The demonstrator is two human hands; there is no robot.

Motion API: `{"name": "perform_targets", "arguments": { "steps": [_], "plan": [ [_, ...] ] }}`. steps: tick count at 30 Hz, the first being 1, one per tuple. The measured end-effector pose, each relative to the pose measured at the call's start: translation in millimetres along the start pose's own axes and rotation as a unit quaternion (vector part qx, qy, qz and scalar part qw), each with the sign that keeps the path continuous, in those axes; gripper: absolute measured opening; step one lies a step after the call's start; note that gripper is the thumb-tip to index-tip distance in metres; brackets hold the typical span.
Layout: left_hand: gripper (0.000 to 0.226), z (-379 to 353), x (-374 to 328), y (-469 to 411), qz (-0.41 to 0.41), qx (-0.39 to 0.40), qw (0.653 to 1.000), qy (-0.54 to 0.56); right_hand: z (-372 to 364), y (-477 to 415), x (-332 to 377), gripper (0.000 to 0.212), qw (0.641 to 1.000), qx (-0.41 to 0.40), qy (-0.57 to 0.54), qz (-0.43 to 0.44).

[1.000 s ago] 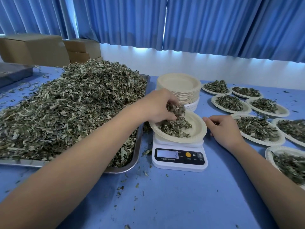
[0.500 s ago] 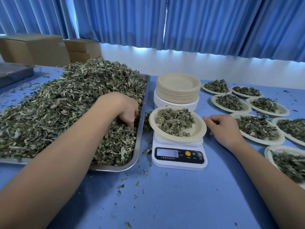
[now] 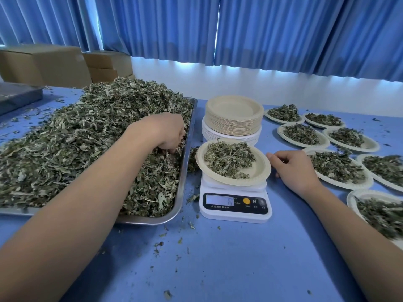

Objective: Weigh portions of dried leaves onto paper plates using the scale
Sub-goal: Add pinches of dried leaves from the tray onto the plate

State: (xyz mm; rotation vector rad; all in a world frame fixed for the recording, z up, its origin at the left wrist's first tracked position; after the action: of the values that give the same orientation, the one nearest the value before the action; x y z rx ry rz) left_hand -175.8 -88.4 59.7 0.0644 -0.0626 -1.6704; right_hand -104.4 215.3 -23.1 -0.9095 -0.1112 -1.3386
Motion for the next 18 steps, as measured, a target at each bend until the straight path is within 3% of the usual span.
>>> {"name": "perform_targets", "arguments": {
  "steps": [8,11,14,18],
  "plan": [
    [0.027,-8,2,0,0.013,0.076,0.996,-0.034,0,0,1,0.041,1.0,0.001,-0.003,-0.001],
    [0.022,-15,-1,3,-0.002,0.11,0.993,-0.049,0,-1,0,0.041,1.0,0.0,-0.004,0.001],
    [0.012,-10,1,3,0.001,0.088,0.996,-0.011,0,-1,-1,0.041,1.0,0.0,-0.005,0.007],
    [0.013,7,3,0,0.018,-0.001,0.999,0.041,0,-1,-2,0.041,1.0,-0.001,-0.007,0.013]
  ]
}}
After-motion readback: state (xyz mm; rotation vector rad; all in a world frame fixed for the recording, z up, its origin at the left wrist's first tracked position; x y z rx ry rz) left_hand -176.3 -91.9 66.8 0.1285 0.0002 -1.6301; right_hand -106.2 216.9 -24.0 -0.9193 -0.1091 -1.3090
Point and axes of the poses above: each hand's wrist, its own y-axis away from the middle knuckle, its own z-axis out of the back of the hand, x = y × z, the point moved 4 cm from there along -y, towards the middle knuckle, and after that the axes turned 14 degrees about z, right-handed, at the moved point
